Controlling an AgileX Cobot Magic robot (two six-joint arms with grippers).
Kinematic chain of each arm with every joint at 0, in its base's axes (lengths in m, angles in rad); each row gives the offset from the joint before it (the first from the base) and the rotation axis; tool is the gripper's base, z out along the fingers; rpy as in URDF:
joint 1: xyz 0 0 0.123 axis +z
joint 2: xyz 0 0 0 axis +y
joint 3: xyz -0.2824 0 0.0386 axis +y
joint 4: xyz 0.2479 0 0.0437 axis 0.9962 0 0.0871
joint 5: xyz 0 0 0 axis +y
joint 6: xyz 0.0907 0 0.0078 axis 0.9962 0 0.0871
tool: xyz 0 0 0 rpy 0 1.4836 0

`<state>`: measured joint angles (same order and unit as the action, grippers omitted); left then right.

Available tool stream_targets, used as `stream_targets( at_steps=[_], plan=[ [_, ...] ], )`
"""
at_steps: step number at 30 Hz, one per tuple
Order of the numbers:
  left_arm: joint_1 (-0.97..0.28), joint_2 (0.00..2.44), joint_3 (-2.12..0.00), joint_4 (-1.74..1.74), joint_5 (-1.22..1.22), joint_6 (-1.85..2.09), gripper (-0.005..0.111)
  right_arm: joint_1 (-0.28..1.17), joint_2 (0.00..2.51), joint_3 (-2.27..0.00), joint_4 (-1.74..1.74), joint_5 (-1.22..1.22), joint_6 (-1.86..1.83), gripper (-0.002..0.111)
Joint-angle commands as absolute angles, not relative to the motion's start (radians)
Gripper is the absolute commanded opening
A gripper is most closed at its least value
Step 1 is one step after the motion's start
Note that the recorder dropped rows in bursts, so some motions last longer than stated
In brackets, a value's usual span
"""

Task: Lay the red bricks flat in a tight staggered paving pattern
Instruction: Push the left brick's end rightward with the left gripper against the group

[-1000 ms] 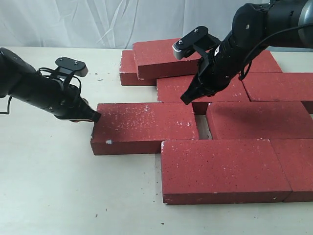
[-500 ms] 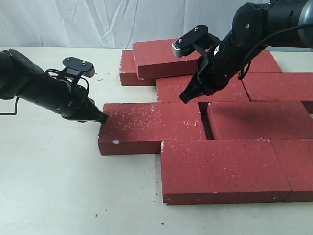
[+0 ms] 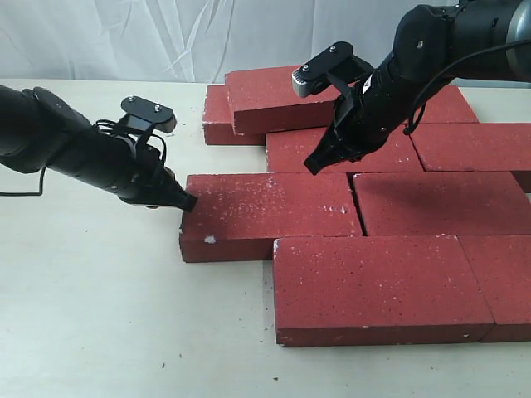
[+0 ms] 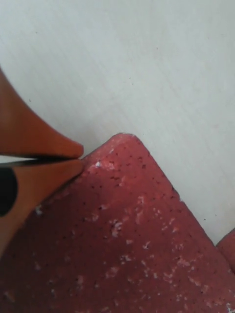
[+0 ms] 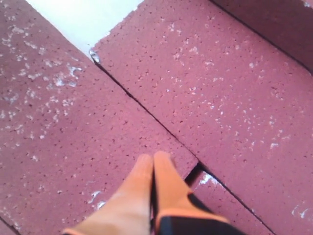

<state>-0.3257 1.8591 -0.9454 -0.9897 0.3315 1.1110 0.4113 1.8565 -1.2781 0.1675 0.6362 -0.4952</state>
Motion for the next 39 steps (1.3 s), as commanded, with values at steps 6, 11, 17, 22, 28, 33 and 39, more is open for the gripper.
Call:
stream_targets(
  at_steps=[6, 11, 17, 22, 28, 33, 39],
  plan=[
    [-0.332, 1.945, -1.011, -1.002, 0.401, 1.119, 0.0, 0.409, 1.849, -1.28, 0.182, 0.622, -0.499, -0.001],
    [-0.332, 1.943, -1.024, -1.002, 0.434, 1.119, 0.0, 0.409, 1.849, -1.28, 0.182, 0.622, -0.502, -0.001],
    [-0.332, 1.943, -1.025, -0.992, 0.495, 1.121, 0.0, 0.409, 1.849, -1.28, 0.184, 0.617, -0.502, -0.001],
    [-0.332, 1.943, -1.025, -0.992, 0.474, 1.126, 0.0, 0.409, 1.849, -1.28, 0.186, 0.617, -0.502, -0.001],
    [-0.33, 1.943, -1.025, -0.949, 0.428, 1.128, 0.0, 0.409, 1.86, -1.28, 0.185, 0.615, -0.502, -0.001],
    [-0.33, 1.923, -1.025, -0.926, 0.381, 1.126, 0.0, 0.409, 1.86, -1.28, 0.185, 0.615, -0.502, -0.001],
    [-0.33, 1.919, -1.025, -0.875, 0.433, 1.1, 0.0, 0.409, 1.86, -1.28, 0.185, 0.615, -0.502, -0.001]
  ],
)
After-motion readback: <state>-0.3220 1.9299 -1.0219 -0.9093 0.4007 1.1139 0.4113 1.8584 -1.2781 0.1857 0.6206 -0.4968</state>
